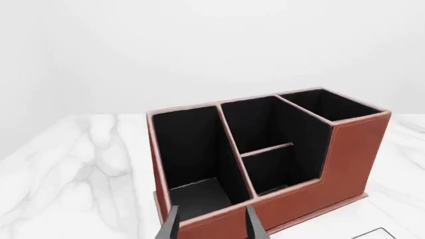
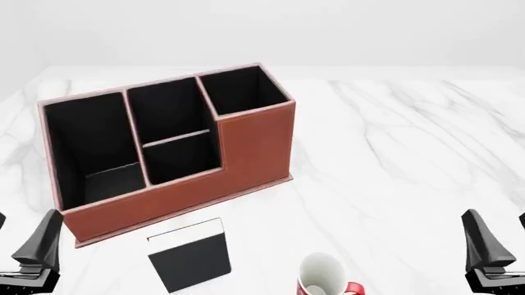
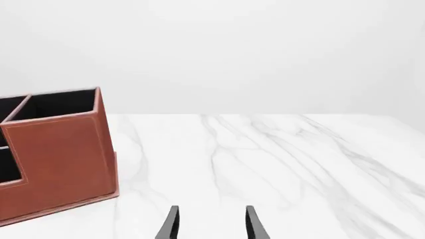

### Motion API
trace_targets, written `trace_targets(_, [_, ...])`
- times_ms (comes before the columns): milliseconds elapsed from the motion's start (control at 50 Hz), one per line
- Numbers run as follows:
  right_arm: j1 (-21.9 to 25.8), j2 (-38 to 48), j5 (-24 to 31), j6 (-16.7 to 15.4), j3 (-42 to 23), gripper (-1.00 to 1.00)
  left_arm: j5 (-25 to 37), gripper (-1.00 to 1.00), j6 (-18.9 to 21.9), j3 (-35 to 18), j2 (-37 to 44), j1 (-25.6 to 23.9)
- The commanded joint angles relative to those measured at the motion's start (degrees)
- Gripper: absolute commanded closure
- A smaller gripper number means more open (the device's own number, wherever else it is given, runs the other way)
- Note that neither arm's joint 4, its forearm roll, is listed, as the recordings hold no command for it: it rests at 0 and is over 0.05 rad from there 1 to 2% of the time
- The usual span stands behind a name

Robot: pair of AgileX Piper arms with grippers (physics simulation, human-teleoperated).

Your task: Pick up the book and place it in the front compartment of the caddy.

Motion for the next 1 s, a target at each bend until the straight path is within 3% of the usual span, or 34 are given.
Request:
trace_targets(20, [0.00,0.16,0.05,-0.03,-0.18,-1.00,0.02,-1.00,0.01,-0.15,0.16,-0.01])
trace_targets(280, [-0.01,0.09,0.09,-0.04,-0.16,-1.00,0.16,-1.00,-0.11,-0.14,0.03,-0.02])
trace_targets(300, [-0.01,0.37,-0.09,-0.02,-0.24,-1.00,-4.11,-1.00,-0.13,0.07,4.04,0.01])
trace_targets(320, [-0.01,0.10,0.09,-0.02,-0.16,-1.00,0.22,-1.00,-0.07,-0.16,-0.02,-0.05])
trace_targets(380, [0.00,0.08,0.10,-0.04,-0.15,-1.00,-0.03,-1.00,1.20,-0.56,-0.10,-1.18])
trace_targets(420, [0.00,0.08,0.10,-0.02,-0.15,-1.00,0.54,-1.00,5.10,-1.94,2.01,-4.90])
trace_targets(440, [0.00,0.07,0.10,-0.03,-0.15,-1.00,3.27,-1.00,5.22,-3.85,0.64,-2.62])
trace_targets(480, [0.00,0.07,0.10,-0.04,-0.15,-1.00,5.48,-1.00,5.14,-6.54,0.23,-4.59])
trace_targets(520, [0.00,0.07,0.10,-0.03,-0.14,-1.00,2.52,-1.00,8.72,-8.19,8.12,-3.33])
trace_targets(600, [0.00,0.06,0.11,-0.03,-0.14,-1.00,4.18,-1.00,8.75,-11.75,11.47,-2.83])
trace_targets(620, [0.00,0.06,0.11,-0.02,-0.14,-1.00,5.89,-1.00,8.35,-13.56,10.47,-5.77])
trace_targets(760, [0.01,0.10,0.08,-0.02,-0.15,-1.00,8.75,-1.00,10.98,-19.85,20.50,-7.93])
trace_targets(820, [0.01,0.12,0.05,-0.02,-0.15,-1.00,11.24,-1.00,9.80,-22.97,24.41,-10.02])
trace_targets(840, [0.01,0.14,0.04,-0.02,-0.15,-1.00,11.07,-1.00,9.77,-23.54,28.07,-8.59])
trace_targets(880, [0.01,0.16,0.03,-0.02,-0.15,-1.00,12.03,-1.00,7.96,-25.06,28.95,-13.15])
trace_targets(920, [0.00,0.18,0.01,-0.02,-0.15,-1.00,13.17,-1.00,11.21,-26.05,31.77,-10.87])
trace_targets(1000, [0.00,0.20,-0.01,-0.02,-0.16,-1.00,15.60,-1.00,11.61,-28.11,33.25,-13.51])
